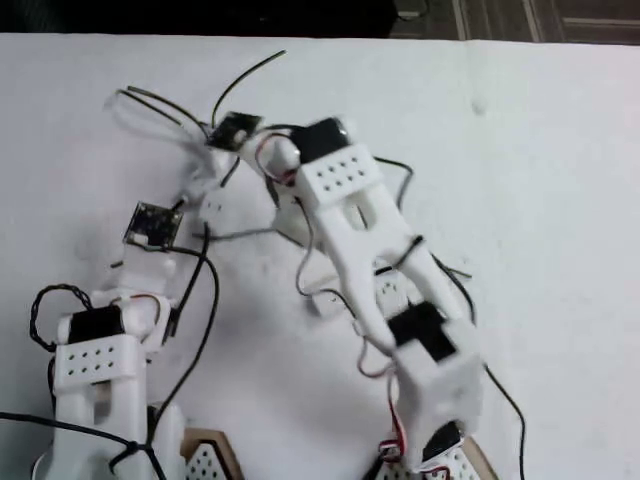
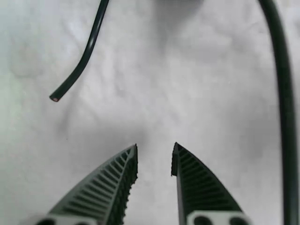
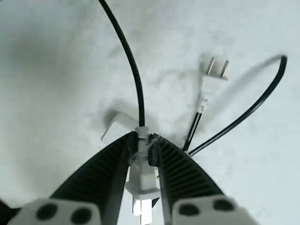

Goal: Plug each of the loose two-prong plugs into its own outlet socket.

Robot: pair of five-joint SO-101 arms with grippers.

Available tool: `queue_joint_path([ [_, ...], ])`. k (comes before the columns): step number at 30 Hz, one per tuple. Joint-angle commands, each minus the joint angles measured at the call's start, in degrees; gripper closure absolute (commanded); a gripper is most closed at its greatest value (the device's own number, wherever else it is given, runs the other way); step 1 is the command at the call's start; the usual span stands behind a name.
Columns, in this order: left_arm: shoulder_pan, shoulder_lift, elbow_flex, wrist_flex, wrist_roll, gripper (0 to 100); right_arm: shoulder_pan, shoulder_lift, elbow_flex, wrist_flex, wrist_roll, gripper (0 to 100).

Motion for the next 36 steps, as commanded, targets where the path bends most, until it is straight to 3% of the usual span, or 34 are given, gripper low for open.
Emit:
queue_joint_path([
  [1, 0.3, -1.1, -0.3, -0.4, 0.0, 87, 2.8, -13.1, 10.9, 0.0, -0.7, 98.1],
  [11, 0.3, -1.1, -0.3, -0.4, 0.0, 87, 19.8, -25.0, 35.7, -13.8, -0.3, 98.1],
  [15, 0.3, -1.1, -0.3, -0.4, 0.0, 87, 18.1, -25.5, 43.2, -16.9, -0.7, 96.5],
  [20, 0.3, -1.1, -0.3, -0.4, 0.0, 87, 16.6, -25.5, 44.7, -12.3, -0.7, 81.3],
  [28, 0.5, -1.3, 0.3, -0.7, 0.0, 87, 19.5, -25.1, 45.4, -9.4, -0.3, 85.1],
  [36, 0.5, -1.3, 0.3, -0.7, 0.0, 87, 13.8, -25.5, 49.9, -4.4, -0.9, 85.0],
])
